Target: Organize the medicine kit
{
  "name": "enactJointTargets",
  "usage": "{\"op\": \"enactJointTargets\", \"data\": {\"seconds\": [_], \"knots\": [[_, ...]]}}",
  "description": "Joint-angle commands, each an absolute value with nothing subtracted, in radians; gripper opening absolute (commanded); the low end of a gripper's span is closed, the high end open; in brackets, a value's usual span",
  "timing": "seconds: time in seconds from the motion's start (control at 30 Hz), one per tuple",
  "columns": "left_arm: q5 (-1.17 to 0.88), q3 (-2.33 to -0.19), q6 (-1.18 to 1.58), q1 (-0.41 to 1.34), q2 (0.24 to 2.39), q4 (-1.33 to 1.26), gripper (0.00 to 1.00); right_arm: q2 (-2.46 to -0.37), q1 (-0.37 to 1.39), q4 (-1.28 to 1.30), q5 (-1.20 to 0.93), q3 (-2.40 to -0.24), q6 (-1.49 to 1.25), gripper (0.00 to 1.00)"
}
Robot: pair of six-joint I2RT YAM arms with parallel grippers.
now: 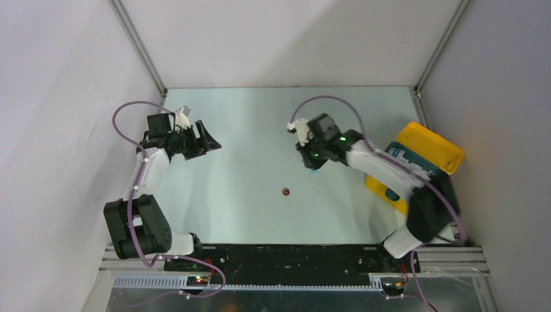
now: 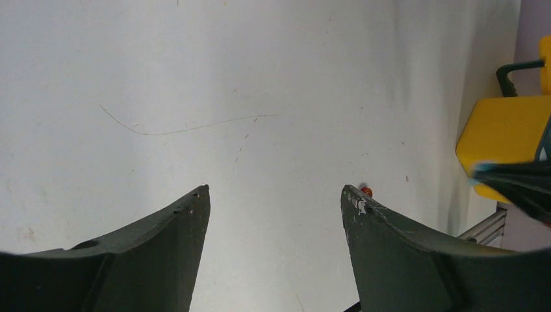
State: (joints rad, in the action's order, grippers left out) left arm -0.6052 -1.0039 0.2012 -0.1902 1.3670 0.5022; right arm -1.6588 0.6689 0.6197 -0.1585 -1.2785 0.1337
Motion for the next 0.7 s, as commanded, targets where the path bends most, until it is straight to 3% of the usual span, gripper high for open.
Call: {"op": "enactJointTargets", "data": {"seconds": [0.0,0.3,0.67], "knots": [[-0.624,-1.06,0.198,-0.169,1.397,0.495,0.78,-1.325,0.636,0.601,-0.034,-1.172,0.353,0.14],[-0.621,-1.05,0.183,-0.13,1.358,0.495,0.78,-0.914,0.137,0.744,-0.061,-0.966,0.652,0.14],[-0.617,-1.059,0.149,-0.037,1.338,0.493,0.78,-0.76,-0.415,0.973,-0.191,-0.941,1.059,0.14]]}}
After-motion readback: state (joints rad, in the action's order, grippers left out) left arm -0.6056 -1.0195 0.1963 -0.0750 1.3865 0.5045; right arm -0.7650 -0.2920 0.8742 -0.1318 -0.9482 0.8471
